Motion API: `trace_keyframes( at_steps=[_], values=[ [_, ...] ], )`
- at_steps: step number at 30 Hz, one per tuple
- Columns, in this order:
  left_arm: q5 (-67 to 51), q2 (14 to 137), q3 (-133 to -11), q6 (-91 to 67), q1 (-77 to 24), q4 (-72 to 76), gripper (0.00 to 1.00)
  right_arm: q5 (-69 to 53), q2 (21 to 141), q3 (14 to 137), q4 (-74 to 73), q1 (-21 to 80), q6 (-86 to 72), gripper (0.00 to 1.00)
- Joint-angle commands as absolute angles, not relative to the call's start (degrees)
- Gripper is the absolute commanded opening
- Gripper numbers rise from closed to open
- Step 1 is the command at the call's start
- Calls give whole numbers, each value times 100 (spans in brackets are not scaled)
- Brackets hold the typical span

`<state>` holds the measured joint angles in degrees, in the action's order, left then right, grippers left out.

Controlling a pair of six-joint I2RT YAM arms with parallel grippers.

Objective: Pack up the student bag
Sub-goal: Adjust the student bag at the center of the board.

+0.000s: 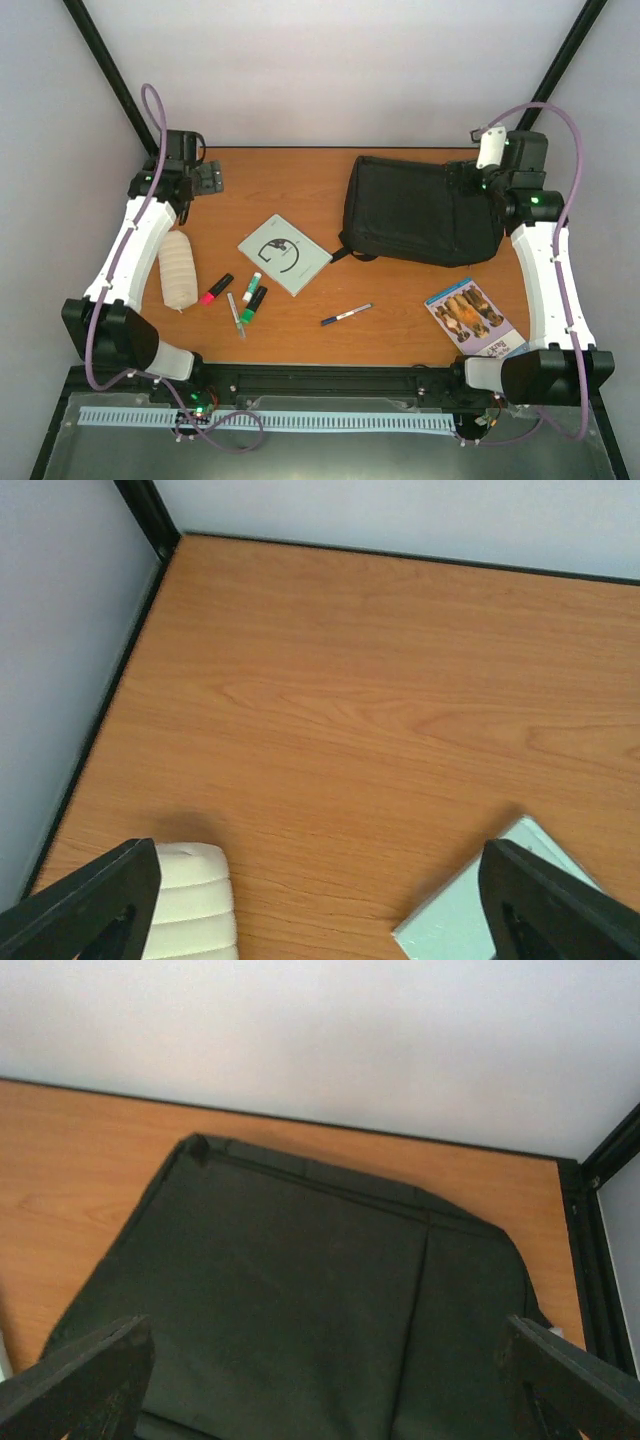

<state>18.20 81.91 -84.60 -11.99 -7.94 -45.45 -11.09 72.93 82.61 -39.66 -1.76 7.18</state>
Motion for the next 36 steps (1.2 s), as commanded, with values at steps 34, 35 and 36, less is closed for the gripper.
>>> trace_keyframes(
  at_steps=[34,35,36],
  values=[
    [-3026,9910,-8420,502,-2319,-4280,80,-1918,9987,8278,-4636,-1477,1770,82],
    [-3067,9957,-8401,537,-2431,-4288,80,-1906,9985,8275,-4675,-1571,1789,83],
    [-3082,10010,-8365,572,-2530,-4291,79,-1919,9990,8267,-4731,-1662,1825,84]
  ],
)
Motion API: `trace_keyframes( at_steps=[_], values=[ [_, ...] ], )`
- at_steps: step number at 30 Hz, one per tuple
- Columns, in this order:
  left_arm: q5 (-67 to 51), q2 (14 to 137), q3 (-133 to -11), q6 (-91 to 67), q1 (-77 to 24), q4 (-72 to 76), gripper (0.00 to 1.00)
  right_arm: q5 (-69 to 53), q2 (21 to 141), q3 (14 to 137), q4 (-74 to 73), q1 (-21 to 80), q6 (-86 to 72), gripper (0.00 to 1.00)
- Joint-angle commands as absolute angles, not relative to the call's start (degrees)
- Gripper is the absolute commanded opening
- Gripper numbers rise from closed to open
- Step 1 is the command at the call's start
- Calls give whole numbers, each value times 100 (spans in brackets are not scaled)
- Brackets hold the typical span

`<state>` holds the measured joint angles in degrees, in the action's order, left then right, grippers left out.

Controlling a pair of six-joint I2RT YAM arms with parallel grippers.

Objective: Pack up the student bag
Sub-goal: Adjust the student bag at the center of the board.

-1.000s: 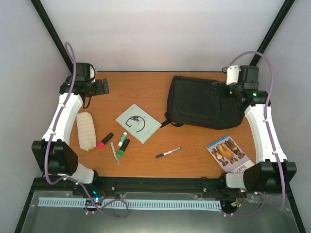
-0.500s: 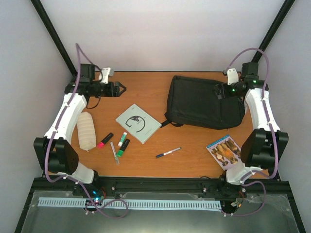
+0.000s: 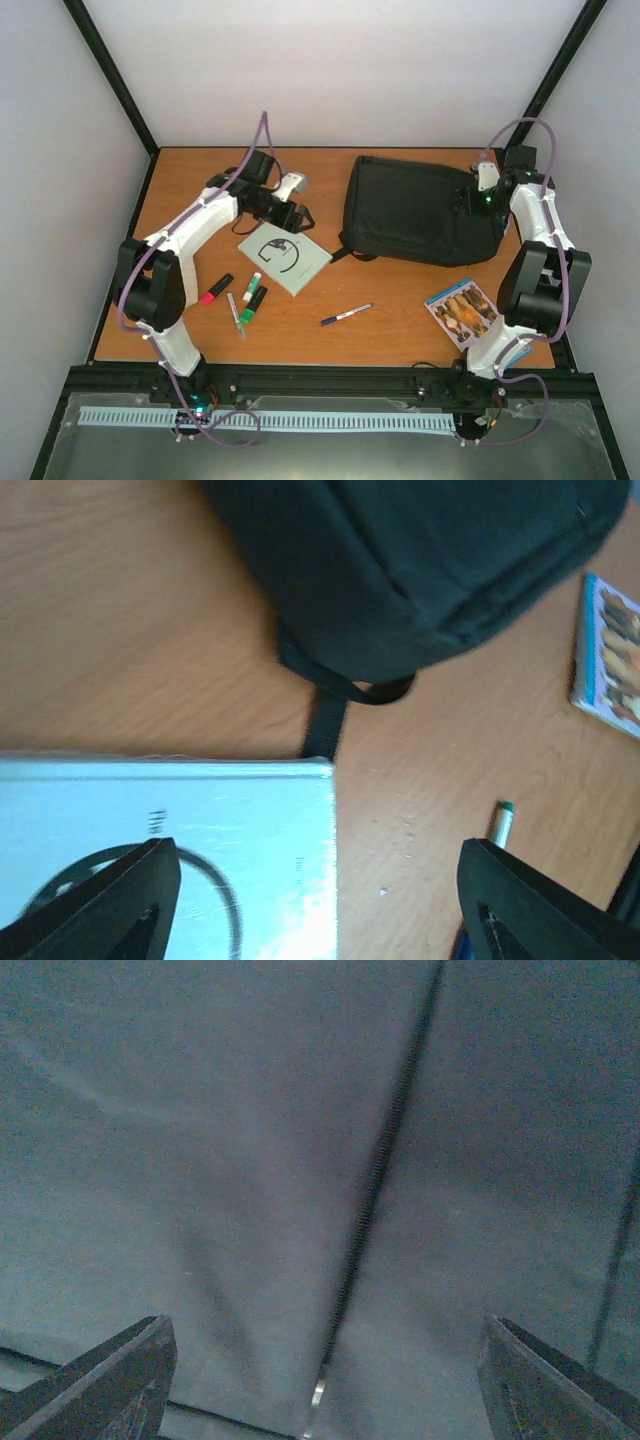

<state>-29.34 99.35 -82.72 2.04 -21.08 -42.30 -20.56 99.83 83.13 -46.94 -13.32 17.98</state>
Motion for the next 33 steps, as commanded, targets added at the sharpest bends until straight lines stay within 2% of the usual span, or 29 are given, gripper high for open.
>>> trace_keyframes(
  at_steps=[1,4,9,16,21,26,33],
  values=[
    [-3088,10047,-8339,625,-2628,-4282,78,-1943,10000,8267,-4809,-1749,1875,85],
    [-3083,10147,-8259,883,-2896,-4232,74,-2067,10074,8241,-5114,-1983,2131,86],
    [-2560,10377,-8250,1036,-3353,-3853,75,-2192,10017,7769,-5024,-2258,2316,86],
    [-2259,11175,-8952,707,-3730,-3794,73,-2352,9943,7404,-5034,-2320,2482,86],
    [-1551,11924,-9838,161,-3693,-3804,71,-2302,9977,7183,-4977,-2320,2533,85],
    [-1436,12547,-10692,22,-3581,-3784,71,-2454,10034,7025,-5143,-2231,2717,80],
    [-1003,13450,-11927,337,-3170,-3978,72,-2663,9971,6788,-5436,-1665,2706,74]
  ],
)
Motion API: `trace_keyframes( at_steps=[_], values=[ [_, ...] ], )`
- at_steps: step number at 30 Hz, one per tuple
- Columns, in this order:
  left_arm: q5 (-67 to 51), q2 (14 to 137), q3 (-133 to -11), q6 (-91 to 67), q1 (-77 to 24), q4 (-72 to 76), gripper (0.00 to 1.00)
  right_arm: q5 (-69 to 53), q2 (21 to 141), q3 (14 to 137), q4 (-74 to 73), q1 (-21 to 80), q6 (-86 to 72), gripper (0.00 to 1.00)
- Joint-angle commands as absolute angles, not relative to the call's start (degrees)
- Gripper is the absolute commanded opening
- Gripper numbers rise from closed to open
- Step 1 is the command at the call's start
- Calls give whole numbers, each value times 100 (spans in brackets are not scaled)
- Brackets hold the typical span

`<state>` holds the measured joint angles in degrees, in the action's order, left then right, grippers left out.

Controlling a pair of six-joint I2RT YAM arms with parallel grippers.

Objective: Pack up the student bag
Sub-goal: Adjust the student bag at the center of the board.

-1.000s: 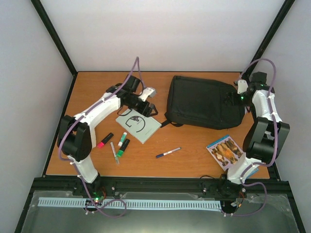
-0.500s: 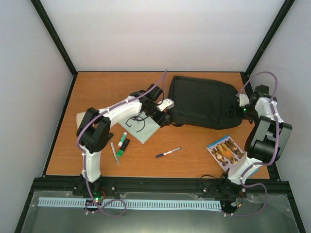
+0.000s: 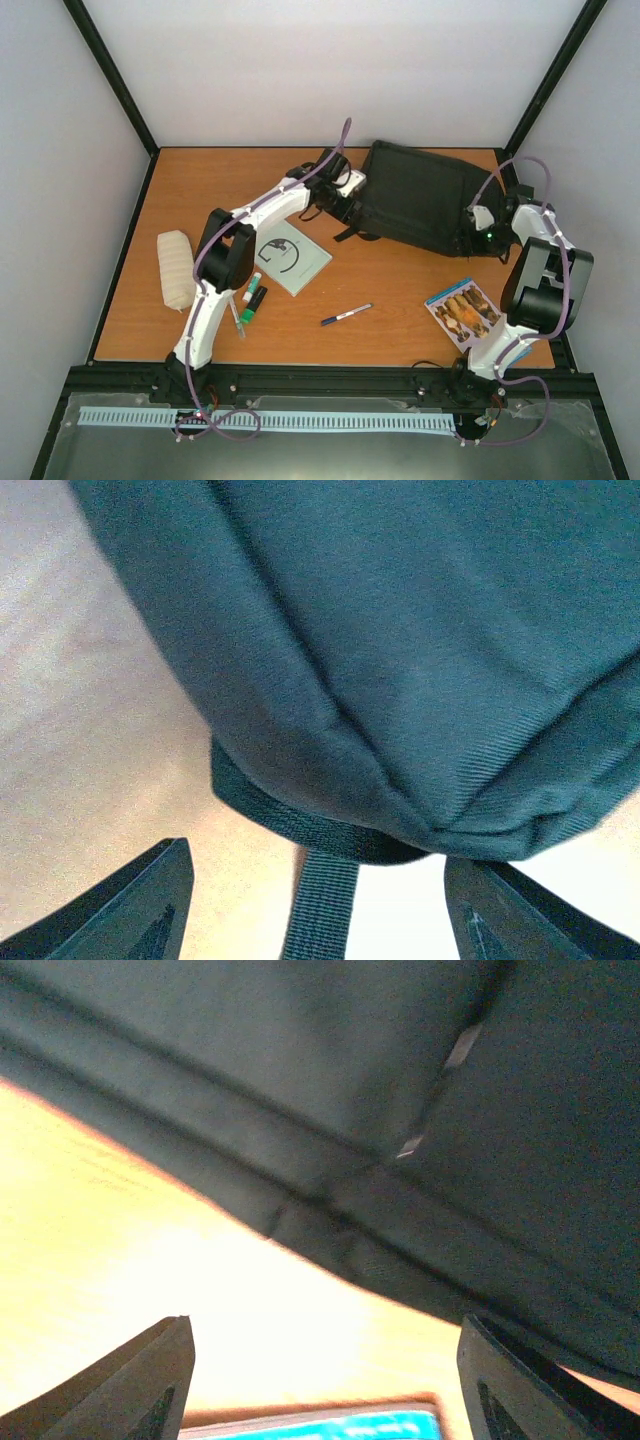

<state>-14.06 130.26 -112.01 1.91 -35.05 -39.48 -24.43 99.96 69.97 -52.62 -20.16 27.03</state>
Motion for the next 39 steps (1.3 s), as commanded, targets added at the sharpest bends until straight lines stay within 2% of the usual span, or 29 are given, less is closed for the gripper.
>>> trace_keyframes(
  at_steps=[1,7,12,16,17,18,19,21,29,34,39],
  values=[
    [-883,13551,-12076,401,-3093,-3989,72,-2722,9915,6733,-5411,-1529,2651,74],
    [-574,13578,-12518,578,-2550,-4147,75,-2935,9596,7091,-5573,-874,2537,74],
    [-1594,12835,-12315,599,-2392,-4681,76,-2392,9748,8086,-5370,-1277,2231,79],
    [-2119,12037,-11649,514,-2391,-4924,78,-1976,10264,8722,-5179,-1700,1990,84],
    [-2211,11833,-11420,470,-2391,-4914,79,-1902,10446,8894,-5196,-1791,1930,87],
    [-2325,11629,-11180,452,-2391,-4918,80,-1798,10635,9065,-5204,-1881,1851,98],
    [-2408,11392,-10975,430,-2391,-4914,84,-1673,10780,9166,-5149,-1953,1784,100],
    [-2504,11100,-10579,410,-2390,-4957,92,-1563,11019,9337,-5036,-2081,1823,100],
    [-2715,10483,-9665,561,-2391,-5174,93,-1202,12025,10003,-5061,-2337,2010,100],
    [-2707,10257,-9347,670,-2391,-5148,95,-1432,12314,9924,-5291,-2351,2245,100],
    [-2750,10218,-9274,699,-2391,-5121,96,-1967,12110,9340,-5453,-2222,2354,100]
  ],
)
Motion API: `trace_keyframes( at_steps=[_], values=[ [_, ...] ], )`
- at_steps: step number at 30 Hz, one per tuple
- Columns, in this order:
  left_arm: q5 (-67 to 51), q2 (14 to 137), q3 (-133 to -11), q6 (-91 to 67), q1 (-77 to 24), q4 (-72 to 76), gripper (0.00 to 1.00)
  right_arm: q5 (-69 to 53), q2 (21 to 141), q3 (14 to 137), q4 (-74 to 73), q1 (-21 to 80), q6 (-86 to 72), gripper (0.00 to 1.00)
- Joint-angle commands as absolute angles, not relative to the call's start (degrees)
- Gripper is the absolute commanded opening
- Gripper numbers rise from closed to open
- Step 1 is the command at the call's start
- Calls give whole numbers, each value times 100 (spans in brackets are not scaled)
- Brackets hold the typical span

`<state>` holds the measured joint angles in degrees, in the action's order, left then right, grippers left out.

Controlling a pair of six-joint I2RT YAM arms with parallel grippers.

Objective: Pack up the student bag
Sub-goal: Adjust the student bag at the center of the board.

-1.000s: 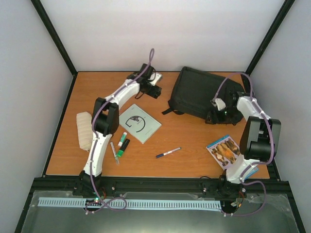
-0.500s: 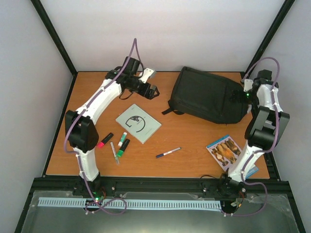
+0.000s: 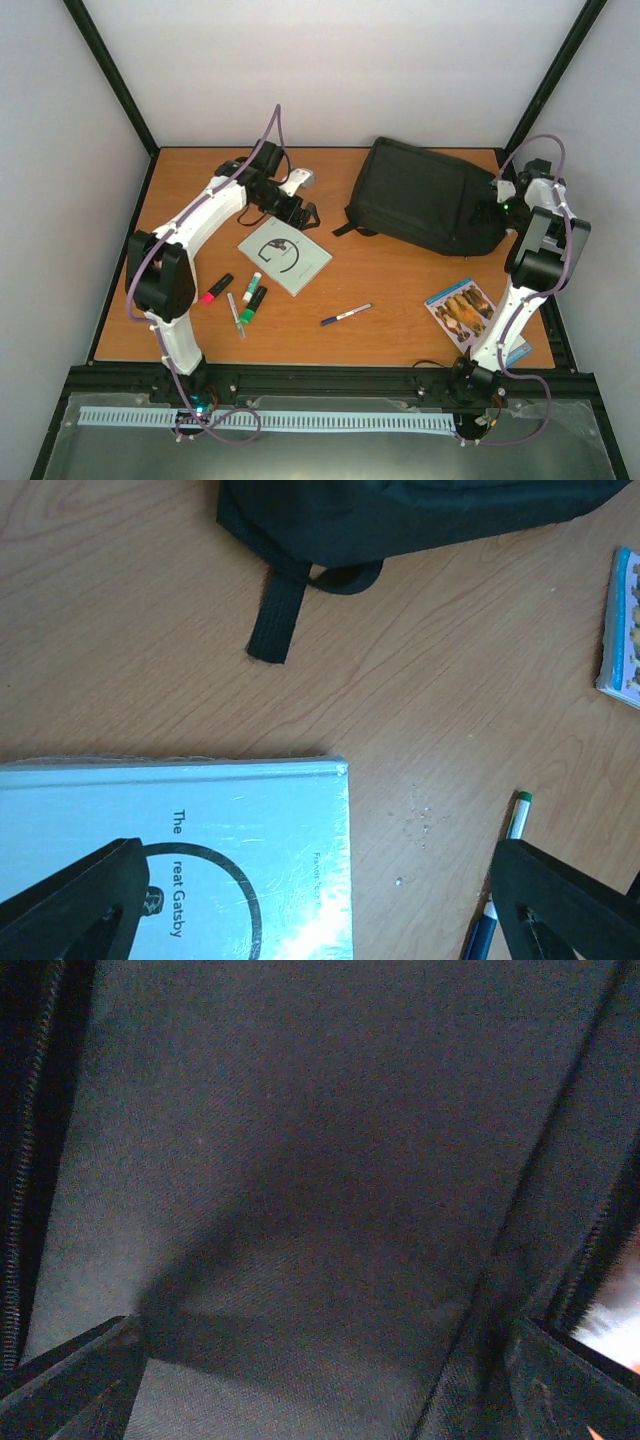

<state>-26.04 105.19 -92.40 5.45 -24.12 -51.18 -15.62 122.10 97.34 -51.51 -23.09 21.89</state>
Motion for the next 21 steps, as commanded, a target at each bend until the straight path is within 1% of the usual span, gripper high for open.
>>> trace_keyframes(
  at_steps=[1,8,12,17,20,21],
  values=[
    [-2753,10233,-9273,690,-2391,-5113,96,-2005,12039,9184,-5454,-2178,2355,100],
    [-2865,10426,-9353,566,-2391,-5040,95,-2411,11296,7970,-5451,-1661,2190,100],
    [-2947,10516,-9383,479,-2391,-4992,94,-2552,10730,7352,-5450,-954,2092,99],
    [-2978,10639,-9335,369,-2391,-4924,93,-2860,10120,7224,-5577,120,1931,100],
    [-2960,10683,-9325,319,-2391,-4929,93,-2918,9868,7479,-5850,305,2076,100],
    [-2924,10691,-9325,314,-2391,-4930,93,-2761,9821,7583,-5940,292,2177,100]
  ],
)
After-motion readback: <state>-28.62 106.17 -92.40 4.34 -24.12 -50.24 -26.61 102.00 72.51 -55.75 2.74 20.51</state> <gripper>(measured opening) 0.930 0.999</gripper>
